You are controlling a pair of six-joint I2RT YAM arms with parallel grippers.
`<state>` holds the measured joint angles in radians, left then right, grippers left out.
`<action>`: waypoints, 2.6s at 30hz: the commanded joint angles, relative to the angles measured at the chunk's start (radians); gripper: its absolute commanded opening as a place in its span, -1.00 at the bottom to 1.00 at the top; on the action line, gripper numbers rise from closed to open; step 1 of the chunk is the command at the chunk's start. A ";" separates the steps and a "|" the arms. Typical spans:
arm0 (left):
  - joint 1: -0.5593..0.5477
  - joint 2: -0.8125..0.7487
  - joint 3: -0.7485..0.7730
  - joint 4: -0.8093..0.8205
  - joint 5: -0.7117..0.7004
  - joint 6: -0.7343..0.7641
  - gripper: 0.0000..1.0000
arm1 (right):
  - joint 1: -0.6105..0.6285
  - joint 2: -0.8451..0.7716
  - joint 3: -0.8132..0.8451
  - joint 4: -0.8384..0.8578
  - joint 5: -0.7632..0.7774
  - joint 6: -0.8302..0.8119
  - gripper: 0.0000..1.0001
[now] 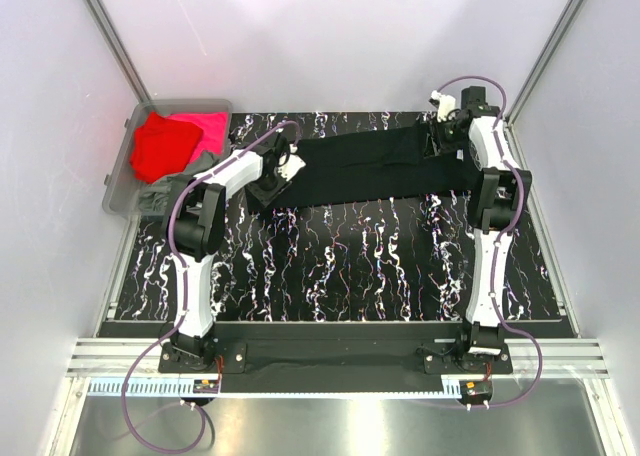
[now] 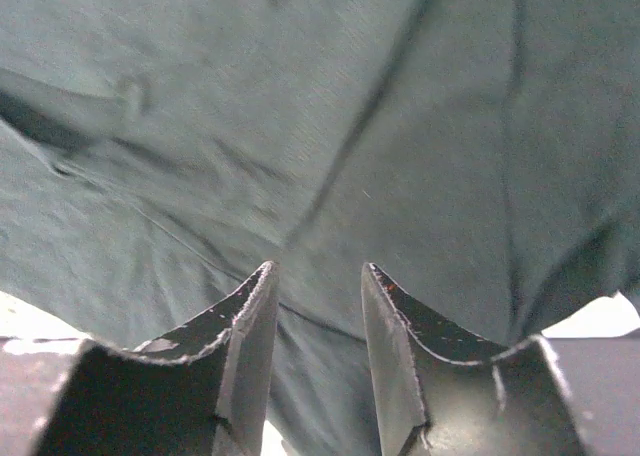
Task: Fold and stack the t-shirts
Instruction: Fold the tshirt
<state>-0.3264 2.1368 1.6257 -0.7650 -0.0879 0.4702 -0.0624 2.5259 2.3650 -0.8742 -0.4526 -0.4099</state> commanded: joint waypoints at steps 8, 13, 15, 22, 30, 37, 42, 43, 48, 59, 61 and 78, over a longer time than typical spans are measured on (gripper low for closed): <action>-0.008 -0.003 0.013 0.000 -0.006 0.008 -0.21 | 0.036 -0.027 0.046 -0.032 -0.034 -0.009 -0.22; -0.008 -0.003 0.003 0.000 -0.006 0.005 -0.22 | 0.036 0.005 0.045 -0.039 -0.023 -0.017 -0.22; -0.008 -0.003 0.002 0.000 -0.009 0.010 -0.21 | 0.036 0.011 0.045 -0.042 -0.021 -0.018 -0.21; -0.008 0.005 0.008 0.000 -0.010 0.012 -0.21 | 0.036 0.022 0.037 -0.043 -0.012 -0.026 -0.17; -0.010 0.003 0.007 0.000 -0.013 0.016 -0.21 | 0.036 0.062 0.048 -0.043 -0.003 -0.029 -0.16; -0.011 -0.002 -0.001 0.000 -0.019 0.016 -0.21 | 0.036 0.083 0.065 -0.042 -0.004 -0.029 -0.20; -0.020 0.000 -0.001 0.000 -0.021 0.019 -0.21 | 0.041 0.100 0.089 -0.026 -0.014 -0.018 -0.25; -0.020 0.000 0.000 0.000 -0.021 0.019 -0.21 | 0.044 0.102 0.094 -0.026 -0.011 -0.018 -0.28; -0.026 -0.003 -0.003 0.000 -0.029 0.022 -0.21 | 0.056 0.111 0.109 -0.020 -0.012 -0.024 -0.83; -0.030 -0.012 -0.023 0.000 -0.030 0.022 -0.21 | 0.116 0.103 0.215 0.012 -0.037 -0.029 -0.96; -0.030 -0.017 -0.027 0.000 -0.030 0.022 -0.21 | 0.143 0.128 0.262 0.012 -0.040 -0.027 -0.97; -0.031 -0.230 -0.047 -0.007 -0.018 0.117 0.01 | 0.176 0.054 0.326 0.150 0.003 0.134 0.22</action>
<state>-0.3553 2.0361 1.5799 -0.7769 -0.1246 0.5320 0.1761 2.7140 2.7132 -0.7464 -0.4156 -0.3340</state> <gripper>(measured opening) 0.496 0.605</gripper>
